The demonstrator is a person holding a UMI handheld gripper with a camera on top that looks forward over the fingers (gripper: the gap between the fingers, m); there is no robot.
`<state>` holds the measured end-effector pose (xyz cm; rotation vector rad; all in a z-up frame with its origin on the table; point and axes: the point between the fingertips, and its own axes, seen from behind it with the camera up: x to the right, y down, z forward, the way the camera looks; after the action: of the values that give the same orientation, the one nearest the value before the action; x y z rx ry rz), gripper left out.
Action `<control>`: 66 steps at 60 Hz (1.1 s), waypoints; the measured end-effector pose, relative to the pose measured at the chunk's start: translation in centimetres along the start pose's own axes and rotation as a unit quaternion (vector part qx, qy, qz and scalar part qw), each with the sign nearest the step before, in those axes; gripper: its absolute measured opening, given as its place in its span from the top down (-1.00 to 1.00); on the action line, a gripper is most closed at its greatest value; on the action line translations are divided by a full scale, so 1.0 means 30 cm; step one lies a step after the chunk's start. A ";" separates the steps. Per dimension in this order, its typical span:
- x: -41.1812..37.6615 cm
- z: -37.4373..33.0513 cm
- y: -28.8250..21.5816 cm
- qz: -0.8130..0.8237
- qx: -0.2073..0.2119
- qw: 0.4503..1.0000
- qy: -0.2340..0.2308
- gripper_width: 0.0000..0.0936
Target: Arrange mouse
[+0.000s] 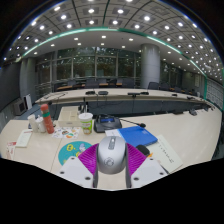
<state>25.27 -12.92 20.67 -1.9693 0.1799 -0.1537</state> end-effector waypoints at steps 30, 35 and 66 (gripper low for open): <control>-0.615 0.706 0.301 -0.026 -0.120 0.991 -0.056 0.20; -0.632 0.733 0.370 -0.027 -0.132 0.989 -0.056 0.16; -0.549 0.437 0.224 -0.039 -0.130 0.990 -0.042 -0.83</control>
<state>11.25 -0.50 8.94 -2.2391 0.0712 -0.1019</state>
